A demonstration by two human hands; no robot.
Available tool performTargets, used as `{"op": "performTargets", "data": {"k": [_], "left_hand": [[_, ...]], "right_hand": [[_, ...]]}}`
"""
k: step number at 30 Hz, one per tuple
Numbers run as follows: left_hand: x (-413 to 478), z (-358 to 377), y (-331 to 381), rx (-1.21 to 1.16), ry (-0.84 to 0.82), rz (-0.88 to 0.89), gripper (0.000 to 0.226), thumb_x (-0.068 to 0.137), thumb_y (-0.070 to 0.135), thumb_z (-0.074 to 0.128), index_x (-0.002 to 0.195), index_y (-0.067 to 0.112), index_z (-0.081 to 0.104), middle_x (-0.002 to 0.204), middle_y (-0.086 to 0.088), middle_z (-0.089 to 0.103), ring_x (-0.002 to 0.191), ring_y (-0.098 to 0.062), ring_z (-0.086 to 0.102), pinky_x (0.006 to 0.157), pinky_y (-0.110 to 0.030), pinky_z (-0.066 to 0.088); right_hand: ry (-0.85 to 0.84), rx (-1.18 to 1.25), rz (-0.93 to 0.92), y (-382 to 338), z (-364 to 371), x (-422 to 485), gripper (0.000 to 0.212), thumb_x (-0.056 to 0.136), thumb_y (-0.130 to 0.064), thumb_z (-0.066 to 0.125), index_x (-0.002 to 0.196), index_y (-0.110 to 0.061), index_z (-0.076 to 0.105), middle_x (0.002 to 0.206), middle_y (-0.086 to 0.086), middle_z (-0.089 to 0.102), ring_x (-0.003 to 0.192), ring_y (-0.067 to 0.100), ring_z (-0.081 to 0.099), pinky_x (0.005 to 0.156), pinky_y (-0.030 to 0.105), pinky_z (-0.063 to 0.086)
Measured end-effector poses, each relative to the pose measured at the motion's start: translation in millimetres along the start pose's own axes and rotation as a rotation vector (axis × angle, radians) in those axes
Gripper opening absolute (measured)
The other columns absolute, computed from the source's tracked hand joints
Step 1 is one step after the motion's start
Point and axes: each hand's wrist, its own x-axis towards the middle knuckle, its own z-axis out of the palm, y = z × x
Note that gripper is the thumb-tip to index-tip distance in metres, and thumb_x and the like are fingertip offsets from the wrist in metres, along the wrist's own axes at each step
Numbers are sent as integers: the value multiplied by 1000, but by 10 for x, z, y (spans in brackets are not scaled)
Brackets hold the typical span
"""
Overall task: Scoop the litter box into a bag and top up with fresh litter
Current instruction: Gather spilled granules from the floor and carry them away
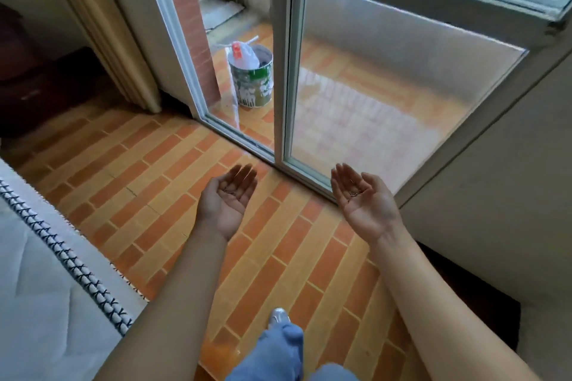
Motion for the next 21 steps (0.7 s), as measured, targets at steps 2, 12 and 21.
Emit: {"op": "performTargets", "data": {"k": [2,12,21], "left_hand": [[254,178,191,10,13,26,33,98,15,30,94,2,59,81,-13,73,82,-25,70,81,-37,57],[1342,610,1018,-46,64,149,33,99,16,29,99,2,59,85,-14,72,92,-27,67,88,-37,55],[2793,1308,1588,-30,163,188,33,99,16,29,96,3,59,87,-13,70,89,-26,67,89,-38,52]], "right_hand": [[-36,13,20,-55,221,351,54,31,-4,84,83,6,73,90,18,71,81,29,72,70,36,60],[-154,-14,162,-117,1259,1898,59,20,0,85,77,8,74,87,19,72,79,29,72,71,37,60],[-68,-108,289,-193,2106,3476,26,93,-7,39,95,6,62,83,16,72,72,25,73,68,31,60]]}}
